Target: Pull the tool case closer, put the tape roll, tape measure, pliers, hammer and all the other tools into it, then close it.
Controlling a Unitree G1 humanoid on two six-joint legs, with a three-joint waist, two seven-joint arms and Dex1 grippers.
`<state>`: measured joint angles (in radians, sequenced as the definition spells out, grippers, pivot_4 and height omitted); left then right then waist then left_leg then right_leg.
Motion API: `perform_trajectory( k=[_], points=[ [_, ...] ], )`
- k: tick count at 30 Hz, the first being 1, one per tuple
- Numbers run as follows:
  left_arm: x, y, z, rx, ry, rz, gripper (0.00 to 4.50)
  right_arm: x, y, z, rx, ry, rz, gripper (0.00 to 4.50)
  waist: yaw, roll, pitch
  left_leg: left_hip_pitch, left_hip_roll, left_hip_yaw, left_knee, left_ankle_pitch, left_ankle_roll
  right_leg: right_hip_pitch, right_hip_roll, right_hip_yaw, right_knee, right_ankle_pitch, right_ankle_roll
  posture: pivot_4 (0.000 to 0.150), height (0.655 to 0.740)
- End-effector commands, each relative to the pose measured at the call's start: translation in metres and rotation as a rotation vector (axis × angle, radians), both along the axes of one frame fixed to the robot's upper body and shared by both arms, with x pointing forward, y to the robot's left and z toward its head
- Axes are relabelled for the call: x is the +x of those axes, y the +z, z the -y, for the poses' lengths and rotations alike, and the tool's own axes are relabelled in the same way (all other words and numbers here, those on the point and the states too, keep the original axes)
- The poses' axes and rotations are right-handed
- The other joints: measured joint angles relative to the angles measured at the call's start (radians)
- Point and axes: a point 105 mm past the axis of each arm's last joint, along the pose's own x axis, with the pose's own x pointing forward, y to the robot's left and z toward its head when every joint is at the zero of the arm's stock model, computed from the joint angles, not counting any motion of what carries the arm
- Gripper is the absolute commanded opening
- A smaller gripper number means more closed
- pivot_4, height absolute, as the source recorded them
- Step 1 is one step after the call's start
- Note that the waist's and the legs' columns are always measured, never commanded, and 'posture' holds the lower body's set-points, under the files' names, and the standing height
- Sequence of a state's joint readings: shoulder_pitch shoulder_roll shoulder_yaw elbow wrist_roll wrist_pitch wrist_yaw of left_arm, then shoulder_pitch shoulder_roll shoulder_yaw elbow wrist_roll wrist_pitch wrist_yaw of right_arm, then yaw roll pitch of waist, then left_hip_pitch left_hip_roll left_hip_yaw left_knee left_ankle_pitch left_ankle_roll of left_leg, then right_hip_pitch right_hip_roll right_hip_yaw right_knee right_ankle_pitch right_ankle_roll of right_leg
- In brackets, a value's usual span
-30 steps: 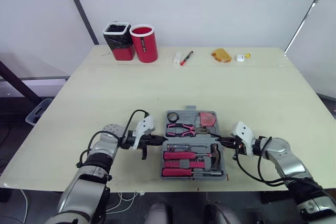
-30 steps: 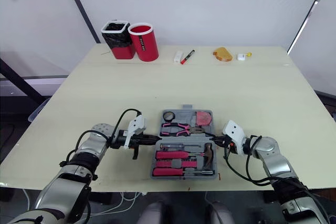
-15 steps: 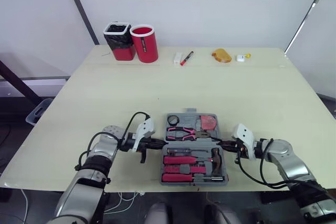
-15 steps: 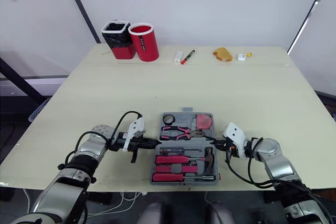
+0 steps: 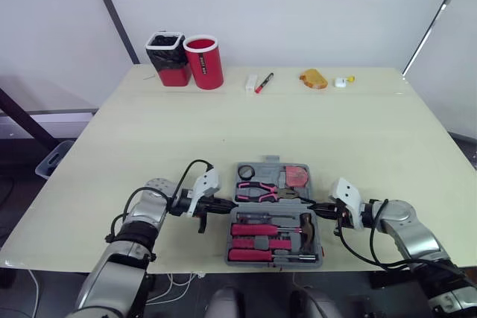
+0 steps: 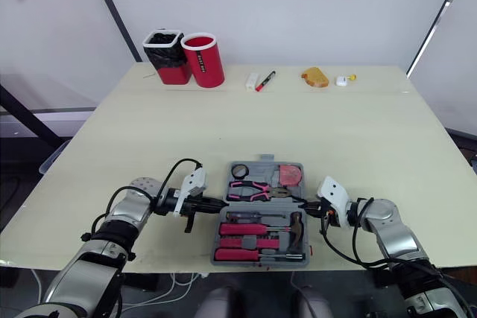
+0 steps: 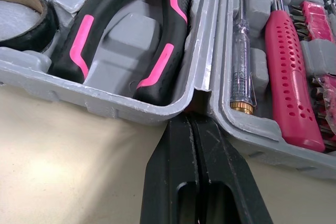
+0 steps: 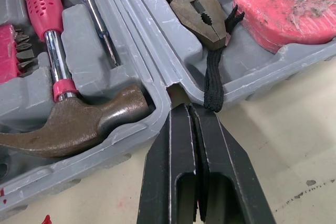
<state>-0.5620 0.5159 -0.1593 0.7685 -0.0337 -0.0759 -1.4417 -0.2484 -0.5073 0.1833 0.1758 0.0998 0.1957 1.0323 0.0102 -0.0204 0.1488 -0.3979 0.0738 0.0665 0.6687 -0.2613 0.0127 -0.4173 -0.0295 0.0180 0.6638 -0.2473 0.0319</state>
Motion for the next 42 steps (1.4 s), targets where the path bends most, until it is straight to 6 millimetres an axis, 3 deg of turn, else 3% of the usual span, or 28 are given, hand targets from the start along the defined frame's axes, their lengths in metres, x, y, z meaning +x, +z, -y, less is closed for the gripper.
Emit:
perform_trajectory(
  k=[1,12,20,23,30,34,39,42],
  points=[
    [-0.015,-0.013,0.009,0.020,-0.075,-0.065,0.00,-0.005,-0.001,-0.010,0.017,0.041,0.000,0.05,0.000,0.000,0.000,0.000,0.000,0.000,0.000,0.000,0.000,0.000,0.000,0.000,0.000,0.000,0.000,0.150,0.7400],
    [-0.011,-0.012,0.001,0.040,-0.044,-0.034,0.00,-0.004,0.000,-0.007,0.010,0.023,0.014,0.05,0.000,0.000,0.000,0.000,0.000,0.000,0.000,0.000,0.000,0.000,0.000,0.000,0.000,0.000,0.000,0.150,0.7400],
    [-0.005,0.010,-0.012,0.003,-0.020,0.084,0.00,-0.007,0.010,0.015,0.054,-0.046,0.016,0.05,-0.005,0.000,0.000,0.000,0.000,0.000,0.000,0.000,0.000,0.000,0.000,0.000,0.000,0.000,0.000,0.150,0.7400],
    [-0.005,0.033,-0.014,-0.102,0.014,0.107,0.00,0.004,0.024,0.027,0.123,-0.126,0.030,0.77,-0.011,0.000,0.000,0.000,0.000,0.000,0.000,0.000,0.000,0.000,0.000,0.000,0.001,0.000,0.000,0.150,0.7400],
    [-0.026,0.051,-0.007,-0.144,-0.049,0.119,0.00,0.018,0.034,0.038,0.207,-0.179,-0.106,4.32,-0.019,0.000,0.000,0.000,0.000,-0.001,0.000,0.000,0.000,0.000,0.000,0.000,0.001,0.000,0.000,0.150,0.7400],
    [-0.042,0.058,0.013,-0.190,-0.124,0.078,0.00,0.037,0.036,0.038,0.290,-0.260,-0.235,4.46,-0.019,0.000,0.000,0.000,0.000,-0.001,0.000,0.000,0.000,0.000,0.000,0.000,0.001,0.000,0.000,0.150,0.7400],
    [-0.072,0.042,0.031,-0.178,-0.214,0.012,0.00,0.061,0.033,0.028,0.357,-0.329,-0.393,4.46,-0.029,0.001,0.001,0.000,0.000,0.000,0.000,0.000,0.000,0.000,0.000,0.001,0.001,0.000,0.000,0.150,0.7400],
    [-0.079,0.032,0.035,-0.141,-0.220,0.000,0.00,0.075,0.036,0.021,0.424,-0.361,-0.453,4.46,-0.027,0.001,0.001,0.000,0.000,-0.001,-0.001,0.000,0.000,-0.001,0.001,0.001,0.001,0.000,0.000,0.150,0.7400]
  ],
)
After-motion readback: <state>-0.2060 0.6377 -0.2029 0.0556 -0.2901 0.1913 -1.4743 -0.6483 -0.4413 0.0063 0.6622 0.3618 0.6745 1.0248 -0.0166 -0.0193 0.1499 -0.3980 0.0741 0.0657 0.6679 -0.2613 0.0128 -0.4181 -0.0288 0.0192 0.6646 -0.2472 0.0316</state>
